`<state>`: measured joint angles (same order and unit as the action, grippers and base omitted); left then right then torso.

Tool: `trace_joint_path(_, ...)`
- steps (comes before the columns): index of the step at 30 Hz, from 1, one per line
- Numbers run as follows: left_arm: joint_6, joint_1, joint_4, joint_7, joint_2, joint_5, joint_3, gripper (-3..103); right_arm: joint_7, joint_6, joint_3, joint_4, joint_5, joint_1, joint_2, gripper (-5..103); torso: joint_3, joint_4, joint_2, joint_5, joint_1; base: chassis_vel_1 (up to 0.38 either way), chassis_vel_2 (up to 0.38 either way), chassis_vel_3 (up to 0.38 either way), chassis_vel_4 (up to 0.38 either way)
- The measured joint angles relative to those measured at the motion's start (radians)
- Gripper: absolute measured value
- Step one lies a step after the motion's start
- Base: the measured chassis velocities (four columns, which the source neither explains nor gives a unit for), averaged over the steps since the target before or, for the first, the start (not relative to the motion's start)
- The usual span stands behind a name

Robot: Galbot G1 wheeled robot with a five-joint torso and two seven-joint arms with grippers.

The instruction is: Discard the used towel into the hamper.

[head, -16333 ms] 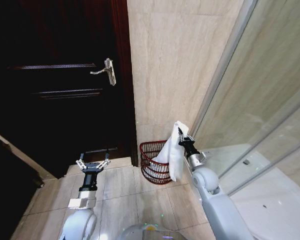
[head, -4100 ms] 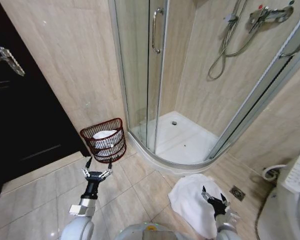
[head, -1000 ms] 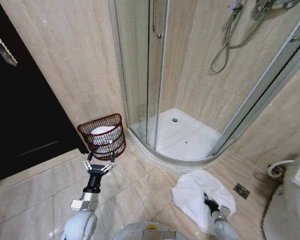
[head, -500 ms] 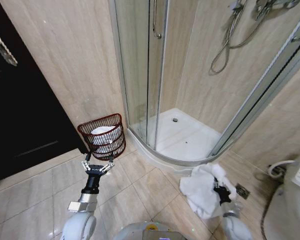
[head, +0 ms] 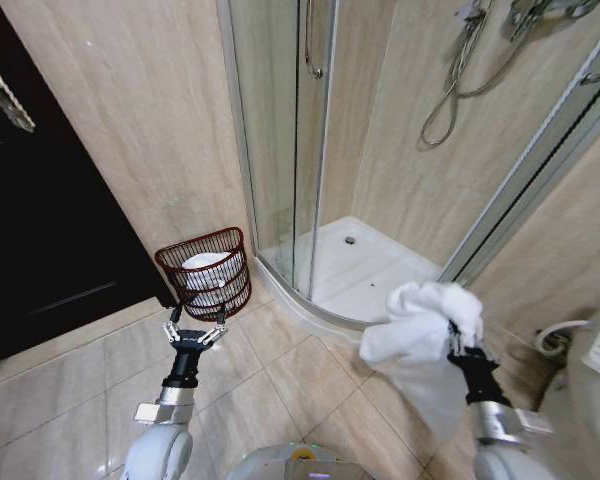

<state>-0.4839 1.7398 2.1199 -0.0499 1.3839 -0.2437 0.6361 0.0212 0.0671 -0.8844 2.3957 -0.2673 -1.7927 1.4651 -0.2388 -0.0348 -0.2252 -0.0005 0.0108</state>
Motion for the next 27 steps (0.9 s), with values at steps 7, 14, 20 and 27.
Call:
trace_joint_path(7,0.0,-0.001,0.002,0.0,-0.011,-0.022,0.007,100,-0.034,-0.037,0.073,0.042,0.097,0.03,0.007,19,0.0,0.0,0.0,0.0006,0.0,0.0,0.0,0.0,0.0)
trace_joint_path(14,0.004,-0.001,0.0,-0.004,-0.015,-0.024,0.011,100,-0.057,-0.075,0.177,0.063,0.179,0.055,0.01,19,0.0,0.0,0.0,0.0004,0.0,0.0,0.0,0.0,0.0)
trace_joint_path(20,0.007,-0.004,-0.011,-0.01,-0.02,-0.022,0.018,100,-0.066,-0.095,0.231,0.069,0.212,0.074,0.0,19,0.0,0.0001,0.0,0.0004,0.0,0.0,0.0,0.0,0.0)
trace_joint_path(27,0.008,-0.009,-0.02,-0.017,-0.023,-0.021,0.021,100,-0.067,-0.107,0.271,0.06,0.235,0.086,-0.009,19,0.0,0.0001,0.0,0.0004,0.0,0.044,0.034,0.01,-0.002)
